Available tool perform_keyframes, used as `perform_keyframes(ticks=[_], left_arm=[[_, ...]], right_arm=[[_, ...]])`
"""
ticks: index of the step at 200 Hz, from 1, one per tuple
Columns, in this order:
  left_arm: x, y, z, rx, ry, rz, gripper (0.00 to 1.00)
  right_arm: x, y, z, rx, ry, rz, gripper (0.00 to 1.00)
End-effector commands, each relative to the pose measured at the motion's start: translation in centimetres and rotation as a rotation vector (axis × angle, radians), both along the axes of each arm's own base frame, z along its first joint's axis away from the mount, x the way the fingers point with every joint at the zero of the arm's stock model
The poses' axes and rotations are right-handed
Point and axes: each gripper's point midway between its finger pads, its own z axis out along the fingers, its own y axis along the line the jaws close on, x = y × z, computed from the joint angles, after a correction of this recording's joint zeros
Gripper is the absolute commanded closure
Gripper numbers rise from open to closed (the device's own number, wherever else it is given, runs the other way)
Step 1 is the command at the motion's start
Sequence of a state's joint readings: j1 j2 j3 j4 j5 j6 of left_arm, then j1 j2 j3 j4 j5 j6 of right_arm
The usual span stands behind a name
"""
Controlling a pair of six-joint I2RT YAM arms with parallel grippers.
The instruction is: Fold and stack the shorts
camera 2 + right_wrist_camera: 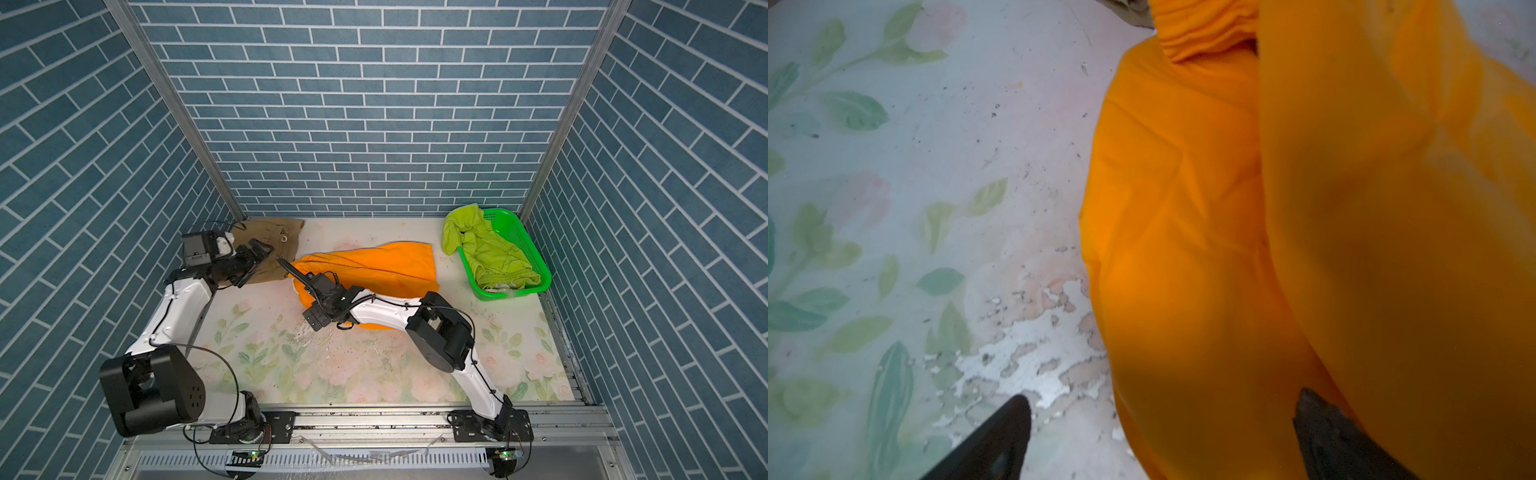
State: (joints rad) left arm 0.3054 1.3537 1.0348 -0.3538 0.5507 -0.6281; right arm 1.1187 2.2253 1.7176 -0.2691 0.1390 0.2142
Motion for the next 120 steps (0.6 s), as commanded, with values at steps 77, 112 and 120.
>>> perform_keyframes(ticks=[77, 112, 120], left_arm=[[-2.0, -1.6, -3.7, -0.294, -0.046, 0.007, 0.00], [-3.2, -3.1, -5.3, -0.299, -0.024, -0.021, 0.00], [-3.3, -3.9, -5.8, -0.294, -0.014, -0.038, 0.00]], right_arm=[[5.5, 2.2, 0.4, -0.149, -0.175, -0.046, 0.77], [7.9, -0.6, 4.7, 0.035, 0.032, -0.056, 0.86], [8.5, -1.1, 4.4, 0.082, 0.124, -0.052, 0.88]])
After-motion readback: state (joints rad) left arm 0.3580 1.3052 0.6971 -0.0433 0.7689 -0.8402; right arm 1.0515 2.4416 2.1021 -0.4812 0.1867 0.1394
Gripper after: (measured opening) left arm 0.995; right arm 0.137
